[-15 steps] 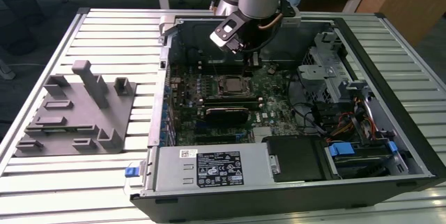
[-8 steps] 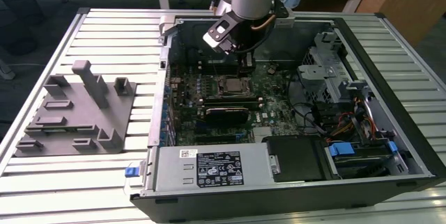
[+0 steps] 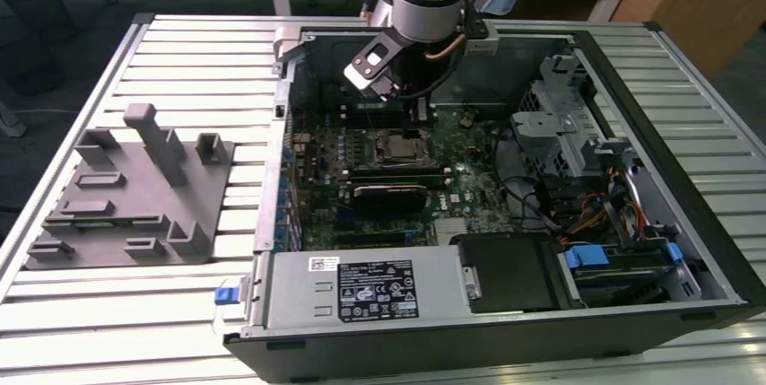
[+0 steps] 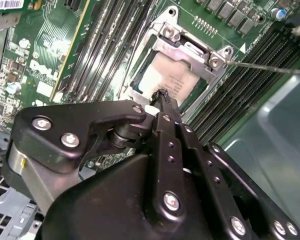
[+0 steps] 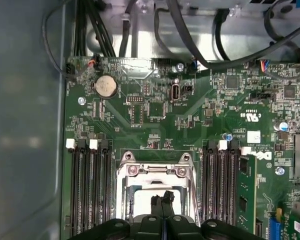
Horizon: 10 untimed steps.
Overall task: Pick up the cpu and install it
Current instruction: 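Close the cpu cover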
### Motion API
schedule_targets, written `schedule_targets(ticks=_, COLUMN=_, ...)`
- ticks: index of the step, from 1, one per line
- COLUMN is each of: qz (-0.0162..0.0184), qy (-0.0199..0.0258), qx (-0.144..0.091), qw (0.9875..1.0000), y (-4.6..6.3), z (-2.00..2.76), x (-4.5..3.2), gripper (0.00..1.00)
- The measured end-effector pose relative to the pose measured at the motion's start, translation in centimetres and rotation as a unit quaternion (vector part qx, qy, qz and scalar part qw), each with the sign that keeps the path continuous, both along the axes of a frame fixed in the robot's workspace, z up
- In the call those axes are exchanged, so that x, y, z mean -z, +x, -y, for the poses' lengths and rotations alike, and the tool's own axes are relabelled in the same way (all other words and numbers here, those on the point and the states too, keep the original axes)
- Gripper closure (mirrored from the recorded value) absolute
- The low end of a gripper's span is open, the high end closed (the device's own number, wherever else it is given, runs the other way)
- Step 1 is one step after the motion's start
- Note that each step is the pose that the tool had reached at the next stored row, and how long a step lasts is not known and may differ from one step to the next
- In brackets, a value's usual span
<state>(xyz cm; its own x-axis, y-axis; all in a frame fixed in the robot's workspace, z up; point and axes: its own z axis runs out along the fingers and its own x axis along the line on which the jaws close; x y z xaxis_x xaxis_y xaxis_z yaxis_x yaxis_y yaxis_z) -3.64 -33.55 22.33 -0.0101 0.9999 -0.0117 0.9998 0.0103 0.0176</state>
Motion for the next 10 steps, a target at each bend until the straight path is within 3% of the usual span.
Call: schedule_targets(ticks=10, qz=-0.0004, qy=-0.0001, qx=0.000, qw=1.0000, y=-0.52, z=0.01, x=0.36, gripper=0.89)
